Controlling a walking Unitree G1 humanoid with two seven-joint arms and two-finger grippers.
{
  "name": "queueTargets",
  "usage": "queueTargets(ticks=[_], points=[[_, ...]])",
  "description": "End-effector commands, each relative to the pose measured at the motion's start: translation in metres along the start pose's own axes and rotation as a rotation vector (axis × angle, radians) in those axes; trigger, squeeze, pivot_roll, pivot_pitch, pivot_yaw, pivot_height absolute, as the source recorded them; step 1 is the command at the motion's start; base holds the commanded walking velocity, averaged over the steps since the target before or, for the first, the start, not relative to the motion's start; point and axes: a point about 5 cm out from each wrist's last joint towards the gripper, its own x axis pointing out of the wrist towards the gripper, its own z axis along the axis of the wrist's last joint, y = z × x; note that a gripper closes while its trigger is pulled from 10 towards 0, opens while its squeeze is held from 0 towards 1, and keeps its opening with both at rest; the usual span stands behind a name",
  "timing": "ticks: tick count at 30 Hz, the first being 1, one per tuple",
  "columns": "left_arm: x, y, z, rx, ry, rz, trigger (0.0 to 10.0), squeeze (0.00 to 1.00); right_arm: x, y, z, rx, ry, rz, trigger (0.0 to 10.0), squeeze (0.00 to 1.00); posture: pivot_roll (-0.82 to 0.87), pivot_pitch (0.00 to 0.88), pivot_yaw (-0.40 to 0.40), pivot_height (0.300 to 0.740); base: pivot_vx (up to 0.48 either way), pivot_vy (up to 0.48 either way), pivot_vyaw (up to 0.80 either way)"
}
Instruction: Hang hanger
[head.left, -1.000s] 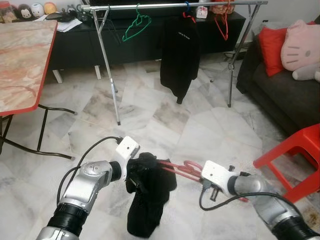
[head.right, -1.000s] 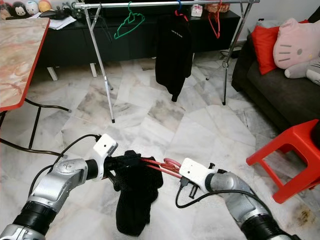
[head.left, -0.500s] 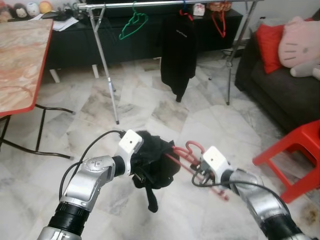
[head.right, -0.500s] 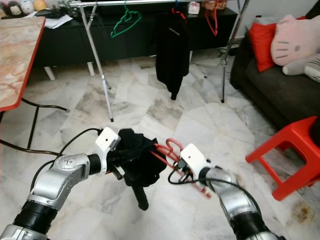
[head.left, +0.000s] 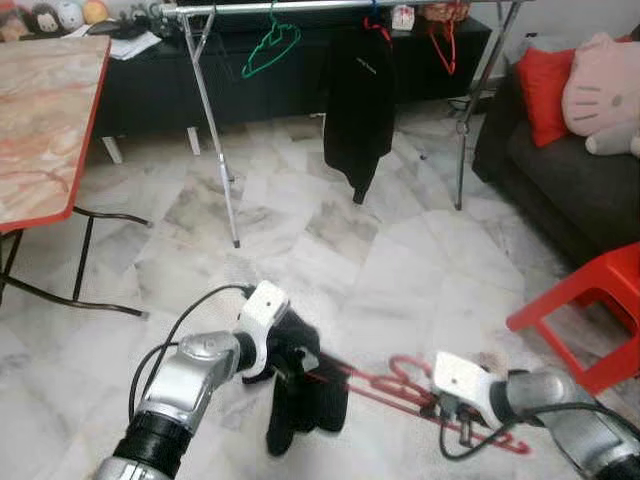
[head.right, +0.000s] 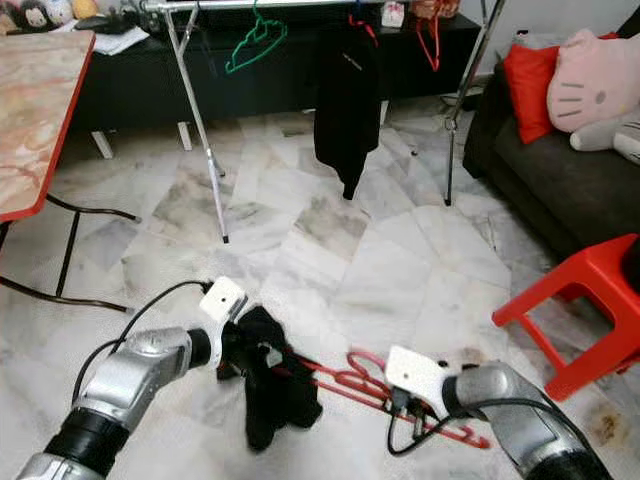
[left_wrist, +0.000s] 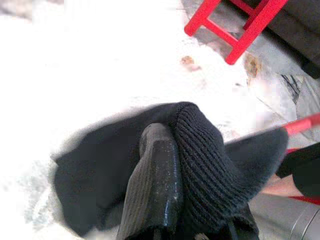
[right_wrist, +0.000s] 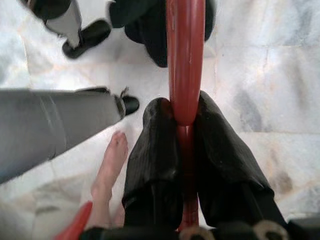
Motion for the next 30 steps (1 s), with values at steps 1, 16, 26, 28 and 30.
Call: queueTargets(ticks=[1,16,26,28,30], points=[[-0.007,0.013,0.027,0.038,-0.092,0.068,10.0,0.00,0.000,0.008,-0.019,-0.006,0.120,0.051,0.0,0.00,-0.14,0.090,-0.055,0.740,0.000,0.000,0.00],[-0.005,0.021,0.015,0.038,-0.034,0.123,10.0,0.00,-0.004,-0.003,-0.010,0.001,0.054,-0.015,0.0,0.00,-0.14,0.093,-0.057,0.740,0.000,0.000,0.00],[-0.007,0.029,-0.008,0.086,0.116,0.183,10.0,0.00,-0.015,-0.021,-0.032,-0.007,0.225,-0.155,0.0,0.00,-0.14,0.095,-0.058,0.740,0.000,0.000,0.00],[-0.008,0.031,-0.011,0.086,0.137,0.198,10.0,0.00,-0.016,-0.026,-0.033,-0.028,0.259,-0.198,0.0,0.00,-0.14,0.095,-0.058,0.740,0.000,0.000,0.00],[-0.008,0.033,-0.013,0.082,0.151,0.219,10.0,0.00,-0.019,-0.033,-0.036,-0.051,0.304,-0.243,0.0,0.00,-0.14,0.096,-0.058,0.740,0.000,0.000,0.00]])
